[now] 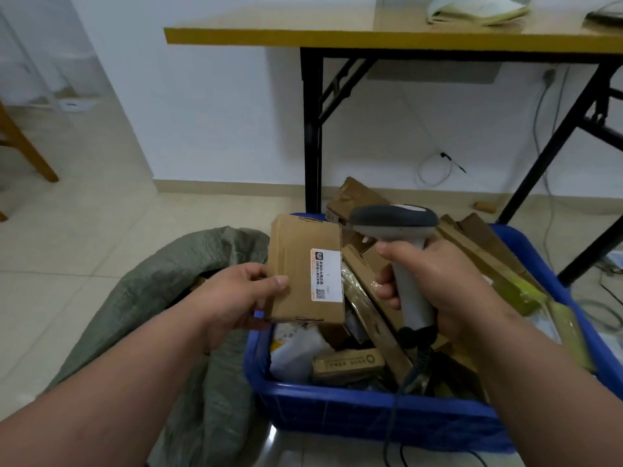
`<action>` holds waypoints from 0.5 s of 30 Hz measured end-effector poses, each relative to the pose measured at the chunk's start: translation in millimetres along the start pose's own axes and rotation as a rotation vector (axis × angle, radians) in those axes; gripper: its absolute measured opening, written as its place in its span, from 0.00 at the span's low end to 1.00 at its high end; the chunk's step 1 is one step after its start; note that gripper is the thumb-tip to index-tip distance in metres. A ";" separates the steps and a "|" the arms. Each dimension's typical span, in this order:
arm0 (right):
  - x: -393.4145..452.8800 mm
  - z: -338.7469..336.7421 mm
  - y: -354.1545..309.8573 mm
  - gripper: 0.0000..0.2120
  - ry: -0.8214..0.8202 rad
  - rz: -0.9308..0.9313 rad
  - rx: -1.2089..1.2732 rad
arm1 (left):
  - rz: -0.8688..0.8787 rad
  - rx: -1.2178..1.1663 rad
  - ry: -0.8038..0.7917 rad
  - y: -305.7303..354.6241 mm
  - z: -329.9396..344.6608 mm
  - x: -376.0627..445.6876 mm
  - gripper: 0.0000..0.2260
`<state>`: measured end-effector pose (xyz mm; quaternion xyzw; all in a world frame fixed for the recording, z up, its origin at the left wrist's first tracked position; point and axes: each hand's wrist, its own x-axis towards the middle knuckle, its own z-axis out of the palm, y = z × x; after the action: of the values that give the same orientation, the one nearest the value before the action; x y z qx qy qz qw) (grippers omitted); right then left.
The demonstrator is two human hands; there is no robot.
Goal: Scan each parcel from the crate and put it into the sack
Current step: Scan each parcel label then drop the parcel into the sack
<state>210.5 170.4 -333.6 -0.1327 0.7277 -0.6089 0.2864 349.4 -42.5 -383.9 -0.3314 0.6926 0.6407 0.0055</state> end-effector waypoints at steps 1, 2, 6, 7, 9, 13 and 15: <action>-1.9 -0.7 0.9 0.09 -0.015 0.005 -0.025 | 0.011 -0.005 0.003 0.8 -3.1 -1.9 0.10; -4.4 -0.2 1.1 0.10 -0.031 0.006 -0.058 | 0.022 -0.014 0.013 1.4 -7.0 -3.4 0.10; -13.6 7.5 -0.5 0.11 -0.108 -0.019 -0.202 | 0.073 -0.060 0.096 1.9 -25.6 -5.9 0.09; -15.0 9.3 -1.2 0.10 -0.131 -0.030 -0.239 | 0.087 -0.065 0.128 1.3 -29.7 -4.6 0.10; -17.0 12.8 -2.2 0.08 -0.178 -0.057 -0.308 | 0.110 -0.063 0.200 -0.4 -36.8 -0.2 0.13; -16.7 20.2 -2.7 0.06 -0.234 -0.100 -0.379 | 0.131 -0.082 0.269 -1.3 -49.1 6.5 0.17; -14.2 24.3 -0.5 0.06 -0.253 -0.102 -0.415 | 0.117 -0.128 0.290 -3.4 -54.6 10.0 0.15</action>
<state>235.9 158.3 -331.8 -0.3005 0.7879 -0.4387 0.3106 365.9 -95.5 -381.4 -0.3792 0.6621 0.6281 -0.1529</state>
